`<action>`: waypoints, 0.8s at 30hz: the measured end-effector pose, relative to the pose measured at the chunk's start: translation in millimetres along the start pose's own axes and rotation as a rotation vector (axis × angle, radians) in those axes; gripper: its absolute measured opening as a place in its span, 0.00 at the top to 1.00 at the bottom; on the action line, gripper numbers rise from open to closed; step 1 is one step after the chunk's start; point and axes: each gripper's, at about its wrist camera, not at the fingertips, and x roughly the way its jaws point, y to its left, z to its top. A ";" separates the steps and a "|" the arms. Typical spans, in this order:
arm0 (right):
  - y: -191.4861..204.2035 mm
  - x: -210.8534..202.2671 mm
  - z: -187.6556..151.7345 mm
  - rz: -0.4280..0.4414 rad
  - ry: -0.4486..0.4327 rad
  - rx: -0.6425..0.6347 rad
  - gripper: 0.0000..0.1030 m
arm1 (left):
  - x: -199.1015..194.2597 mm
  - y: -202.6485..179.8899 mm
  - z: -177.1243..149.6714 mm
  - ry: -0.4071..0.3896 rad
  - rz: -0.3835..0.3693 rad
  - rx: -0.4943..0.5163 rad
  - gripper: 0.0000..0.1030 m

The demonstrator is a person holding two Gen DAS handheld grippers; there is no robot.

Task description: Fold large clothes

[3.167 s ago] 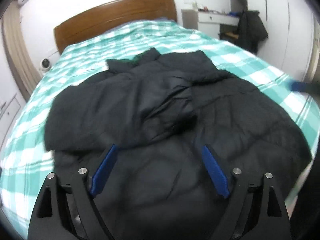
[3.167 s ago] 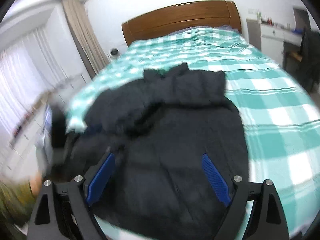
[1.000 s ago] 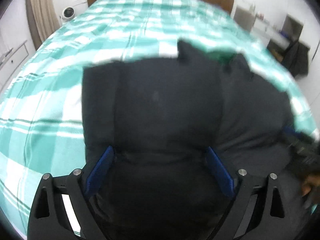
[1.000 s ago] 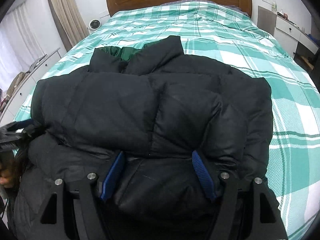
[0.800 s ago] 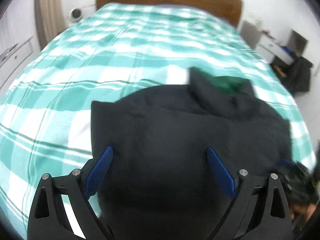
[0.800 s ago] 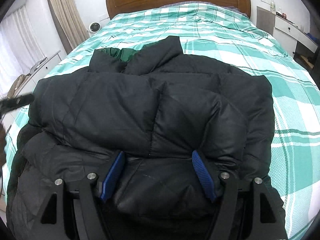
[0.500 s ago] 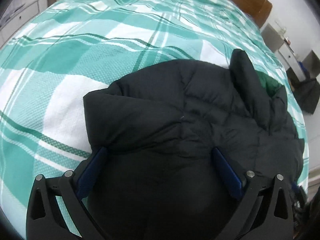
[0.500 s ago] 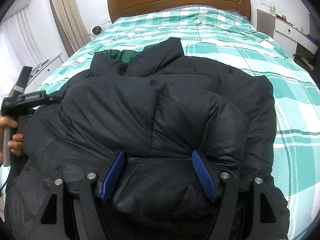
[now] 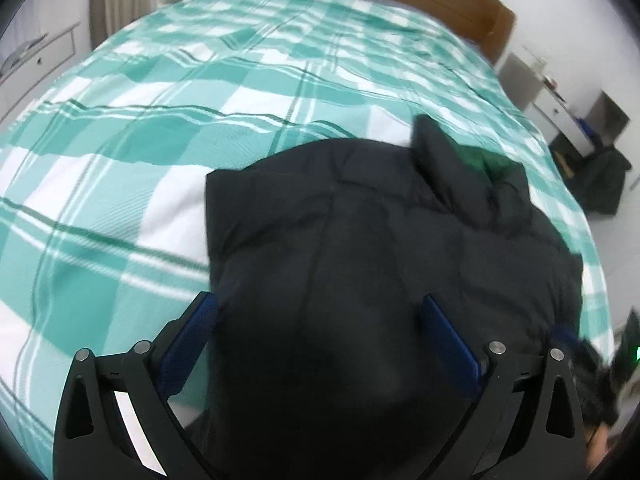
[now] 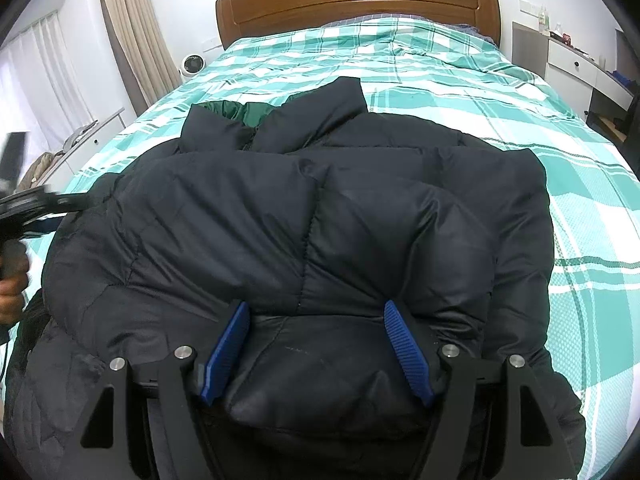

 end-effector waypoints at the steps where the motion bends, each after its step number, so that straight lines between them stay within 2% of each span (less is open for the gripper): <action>1: 0.2 0.0 -0.1 -0.001 0.000 0.000 0.30 | 2.7 1.1 -4.4 0.013 0.005 0.016 0.02; 3: 0.3 0.2 -0.2 -0.001 0.000 0.000 0.30 | 25.5 7.9 -16.4 0.093 -0.003 0.033 0.00; 5: 0.5 0.4 -0.4 -0.004 0.002 -0.001 0.30 | 42.1 24.1 -22.0 0.137 -0.092 -0.061 0.00; 6: 0.8 0.6 -0.4 -0.005 0.003 -0.002 0.30 | 43.1 28.3 -22.0 0.130 -0.112 -0.087 0.00; 10: 1.4 1.2 -0.2 -0.009 0.004 -0.004 0.30 | 33.7 20.4 -21.5 0.115 -0.063 -0.060 0.00; 13: 1.2 1.0 -0.1 -0.008 0.003 -0.003 0.30 | 9.8 21.1 -28.2 0.106 -0.077 -0.084 0.02; 15: 1.2 1.1 -0.1 -0.007 0.000 -0.002 0.30 | -16.2 17.6 -40.1 0.048 -0.099 -0.059 0.02; 18: 1.0 1.3 -0.1 -0.007 -0.004 -0.001 0.30 | -37.7 12.2 -62.8 0.011 -0.080 0.000 0.02; 20: 1.1 1.1 -0.3 -0.007 -0.003 -0.001 0.30 | -42.0 10.3 -78.3 0.005 -0.062 0.025 0.02; 22: 1.0 1.2 -0.4 -0.007 -0.004 -0.001 0.30 | -37.2 9.5 -96.9 0.019 -0.075 0.041 0.02; 24: 0.8 1.0 -0.4 -0.005 -0.006 0.000 0.30 | -28.6 3.9 -112.2 -0.007 -0.029 0.091 0.01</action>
